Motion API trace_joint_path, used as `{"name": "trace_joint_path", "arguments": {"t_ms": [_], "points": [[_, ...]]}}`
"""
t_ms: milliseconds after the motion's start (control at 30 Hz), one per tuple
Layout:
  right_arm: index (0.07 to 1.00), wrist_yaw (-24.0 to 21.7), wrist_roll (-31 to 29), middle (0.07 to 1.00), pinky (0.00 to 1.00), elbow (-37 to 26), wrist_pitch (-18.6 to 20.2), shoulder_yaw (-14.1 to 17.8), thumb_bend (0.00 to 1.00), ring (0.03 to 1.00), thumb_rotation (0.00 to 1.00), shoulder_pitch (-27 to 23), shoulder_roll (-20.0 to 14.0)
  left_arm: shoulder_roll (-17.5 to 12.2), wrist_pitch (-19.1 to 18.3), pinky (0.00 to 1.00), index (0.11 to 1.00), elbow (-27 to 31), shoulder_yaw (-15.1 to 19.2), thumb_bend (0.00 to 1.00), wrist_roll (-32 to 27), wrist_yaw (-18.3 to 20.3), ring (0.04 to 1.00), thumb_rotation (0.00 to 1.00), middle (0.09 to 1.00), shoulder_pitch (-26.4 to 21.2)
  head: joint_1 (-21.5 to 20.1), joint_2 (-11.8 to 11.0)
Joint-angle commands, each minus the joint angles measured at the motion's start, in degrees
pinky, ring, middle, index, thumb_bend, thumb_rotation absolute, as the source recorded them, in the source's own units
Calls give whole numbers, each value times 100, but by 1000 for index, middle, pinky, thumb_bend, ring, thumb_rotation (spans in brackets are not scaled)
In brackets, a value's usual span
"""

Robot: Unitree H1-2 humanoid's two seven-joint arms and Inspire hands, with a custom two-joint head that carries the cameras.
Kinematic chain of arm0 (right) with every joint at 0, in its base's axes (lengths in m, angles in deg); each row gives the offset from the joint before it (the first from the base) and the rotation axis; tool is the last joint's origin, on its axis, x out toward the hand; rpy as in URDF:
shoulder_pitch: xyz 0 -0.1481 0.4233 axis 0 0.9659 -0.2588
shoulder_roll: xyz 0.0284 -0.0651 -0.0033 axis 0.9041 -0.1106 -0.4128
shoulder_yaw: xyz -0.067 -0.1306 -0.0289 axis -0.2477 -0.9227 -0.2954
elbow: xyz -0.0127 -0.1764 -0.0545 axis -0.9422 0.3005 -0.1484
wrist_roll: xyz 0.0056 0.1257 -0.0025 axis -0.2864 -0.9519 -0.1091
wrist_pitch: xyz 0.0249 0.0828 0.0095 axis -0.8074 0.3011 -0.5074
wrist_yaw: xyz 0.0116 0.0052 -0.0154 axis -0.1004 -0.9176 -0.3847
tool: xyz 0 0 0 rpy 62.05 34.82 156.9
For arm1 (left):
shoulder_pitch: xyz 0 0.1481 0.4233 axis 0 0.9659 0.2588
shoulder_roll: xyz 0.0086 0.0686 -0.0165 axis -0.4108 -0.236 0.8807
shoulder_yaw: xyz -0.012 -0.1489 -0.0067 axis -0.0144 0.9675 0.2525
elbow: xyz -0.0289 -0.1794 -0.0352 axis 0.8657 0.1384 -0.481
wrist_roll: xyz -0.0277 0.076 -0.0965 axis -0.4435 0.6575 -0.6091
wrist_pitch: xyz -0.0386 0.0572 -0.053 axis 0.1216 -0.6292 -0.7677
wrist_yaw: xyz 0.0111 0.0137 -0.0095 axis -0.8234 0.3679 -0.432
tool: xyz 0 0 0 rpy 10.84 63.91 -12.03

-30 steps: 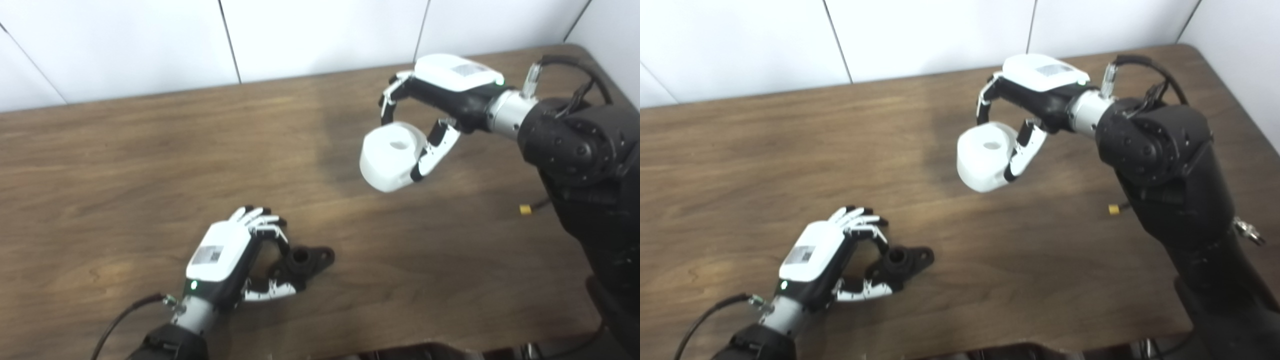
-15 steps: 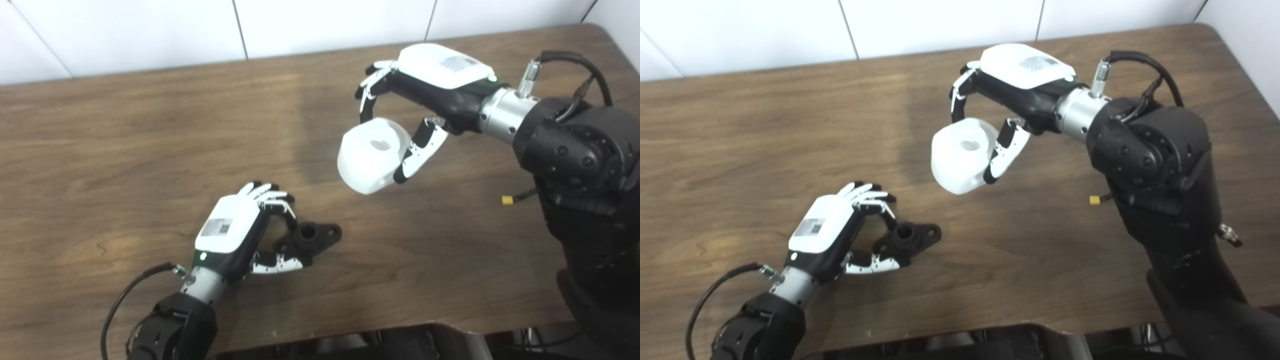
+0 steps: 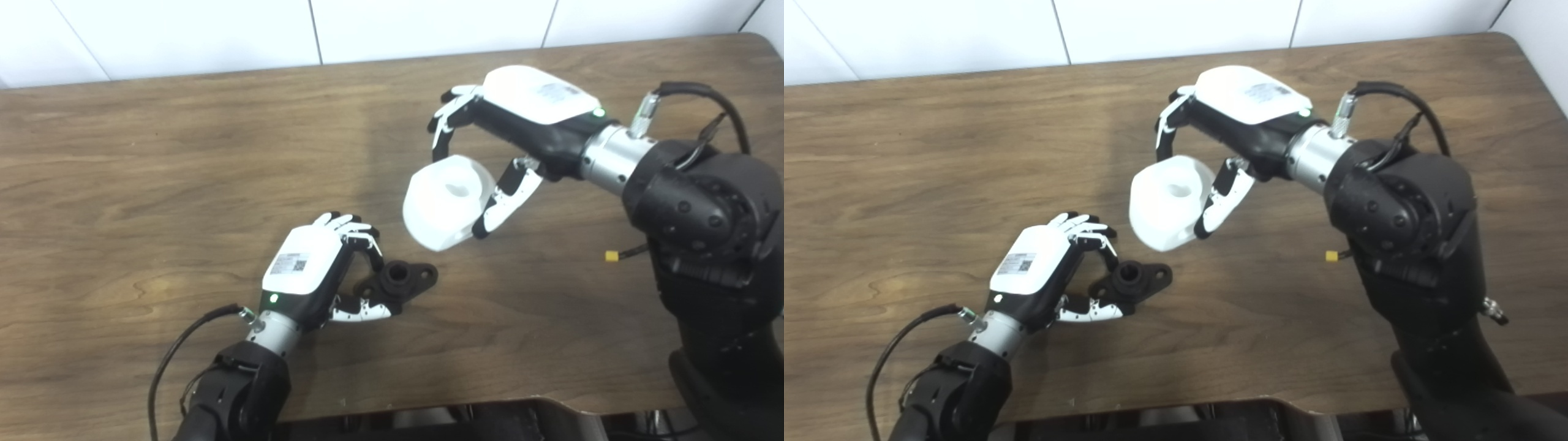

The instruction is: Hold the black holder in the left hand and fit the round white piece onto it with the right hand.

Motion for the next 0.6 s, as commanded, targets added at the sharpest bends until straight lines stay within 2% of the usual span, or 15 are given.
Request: {"name": "trace_joint_path", "arguments": {"t_ms": [0,200,567], "points": [[484,74,-9,803,815,-36,-49,-35,525,923,155,-141,7,21,-81,921,487,-138,-119,518,129,269,885,56,797,-34,8,7],[484,163,-62,793,815,84,-280,-247,525,907,156,-128,-42,73,-189,911,488,-150,-183,518,202,310,880,56,799,-100,36,29],[483,251,-98,788,822,208,-415,-350,525,918,151,42,-57,121,-288,910,488,-171,-253,517,272,393,877,56,800,-189,71,42]]}}
